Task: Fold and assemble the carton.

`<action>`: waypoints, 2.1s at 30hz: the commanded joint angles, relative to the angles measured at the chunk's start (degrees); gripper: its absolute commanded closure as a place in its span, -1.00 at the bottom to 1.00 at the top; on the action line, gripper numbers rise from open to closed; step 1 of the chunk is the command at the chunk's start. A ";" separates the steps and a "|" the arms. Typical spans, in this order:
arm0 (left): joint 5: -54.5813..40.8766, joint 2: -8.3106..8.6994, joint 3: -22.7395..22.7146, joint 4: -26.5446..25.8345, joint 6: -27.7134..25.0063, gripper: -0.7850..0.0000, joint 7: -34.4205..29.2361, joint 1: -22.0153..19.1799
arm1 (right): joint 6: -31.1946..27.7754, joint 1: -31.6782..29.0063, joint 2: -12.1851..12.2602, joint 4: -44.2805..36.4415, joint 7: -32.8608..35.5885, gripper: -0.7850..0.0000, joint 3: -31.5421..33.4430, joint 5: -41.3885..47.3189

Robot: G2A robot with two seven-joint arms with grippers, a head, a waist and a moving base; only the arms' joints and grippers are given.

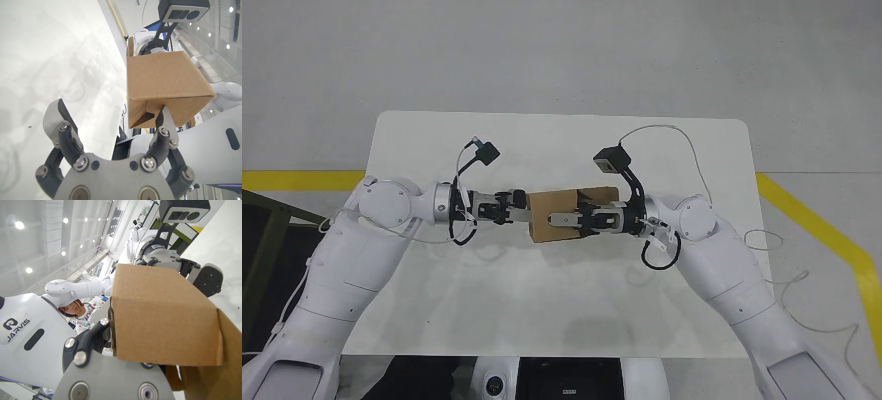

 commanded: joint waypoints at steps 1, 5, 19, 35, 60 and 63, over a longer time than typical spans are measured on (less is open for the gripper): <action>-0.20 -0.02 0.15 0.00 0.11 -1.00 -0.16 -0.08 | -0.14 0.05 -0.04 0.25 0.34 1.00 0.03 0.30; -0.50 -0.07 0.38 -0.02 0.12 -1.00 -0.30 -0.16 | -0.17 0.02 -0.09 0.44 0.75 1.00 0.06 0.67; -1.41 -0.39 1.60 0.32 0.11 -1.00 -0.99 -1.13 | 0.29 -0.57 0.03 0.61 1.20 1.00 0.35 1.25; 5.75 0.62 -2.86 1.17 -8.69 -1.00 5.47 0.73 | 5.97 -1.54 0.16 6.39 -1.75 1.00 -0.11 -4.99; 59.19 1.94 -7.10 -6.71 -31.85 -1.00 48.62 10.77 | 5.14 6.33 -5.53 25.64 -6.73 0.44 -8.51 -4.75; 71.15 2.87 -5.06 -7.05 -31.85 -1.00 58.74 11.47 | 4.76 6.71 -5.89 26.61 -6.76 0.27 -8.67 -4.84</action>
